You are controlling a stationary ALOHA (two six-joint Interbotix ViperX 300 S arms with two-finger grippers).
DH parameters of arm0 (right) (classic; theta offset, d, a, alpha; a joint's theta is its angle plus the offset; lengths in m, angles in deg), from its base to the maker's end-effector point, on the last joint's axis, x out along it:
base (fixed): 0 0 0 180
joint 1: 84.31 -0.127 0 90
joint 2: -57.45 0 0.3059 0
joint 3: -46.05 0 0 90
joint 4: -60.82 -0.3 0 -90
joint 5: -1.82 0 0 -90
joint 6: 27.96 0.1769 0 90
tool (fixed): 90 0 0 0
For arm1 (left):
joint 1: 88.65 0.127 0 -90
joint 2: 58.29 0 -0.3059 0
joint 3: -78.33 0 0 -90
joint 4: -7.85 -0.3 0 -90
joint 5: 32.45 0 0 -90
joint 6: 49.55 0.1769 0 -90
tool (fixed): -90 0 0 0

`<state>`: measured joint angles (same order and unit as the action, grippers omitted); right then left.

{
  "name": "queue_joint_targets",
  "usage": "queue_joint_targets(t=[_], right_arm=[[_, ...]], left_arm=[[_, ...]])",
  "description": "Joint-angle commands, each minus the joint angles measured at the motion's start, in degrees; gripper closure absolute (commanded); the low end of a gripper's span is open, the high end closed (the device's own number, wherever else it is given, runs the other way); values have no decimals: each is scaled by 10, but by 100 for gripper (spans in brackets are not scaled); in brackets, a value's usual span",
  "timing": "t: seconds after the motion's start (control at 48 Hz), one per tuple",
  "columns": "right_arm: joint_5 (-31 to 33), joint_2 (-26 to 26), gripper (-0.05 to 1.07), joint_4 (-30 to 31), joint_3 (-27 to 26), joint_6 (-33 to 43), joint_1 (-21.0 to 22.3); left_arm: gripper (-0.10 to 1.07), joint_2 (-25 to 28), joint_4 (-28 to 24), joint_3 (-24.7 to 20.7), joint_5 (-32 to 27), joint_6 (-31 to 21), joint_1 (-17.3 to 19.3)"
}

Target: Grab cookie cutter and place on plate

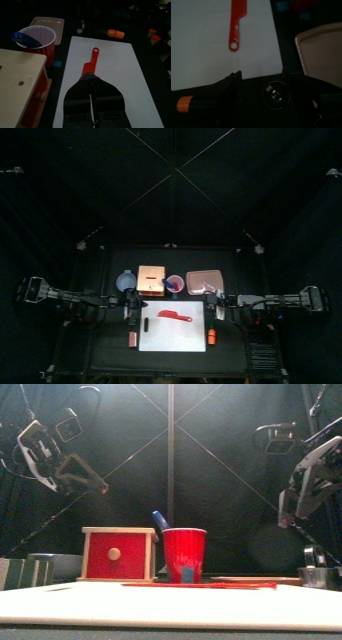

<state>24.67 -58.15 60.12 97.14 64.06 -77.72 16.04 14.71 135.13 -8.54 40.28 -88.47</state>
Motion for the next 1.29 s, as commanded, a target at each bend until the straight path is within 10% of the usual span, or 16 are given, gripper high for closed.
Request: queue_joint_targets(t=[0.0,1.271], right_arm=[[2,0,7,4,6,0,23],[-2,58,18,8,36,-2,61]], left_arm=[[85,-1,1,-6,5,-1,0],[85,0,14,4,5,-1,4]])
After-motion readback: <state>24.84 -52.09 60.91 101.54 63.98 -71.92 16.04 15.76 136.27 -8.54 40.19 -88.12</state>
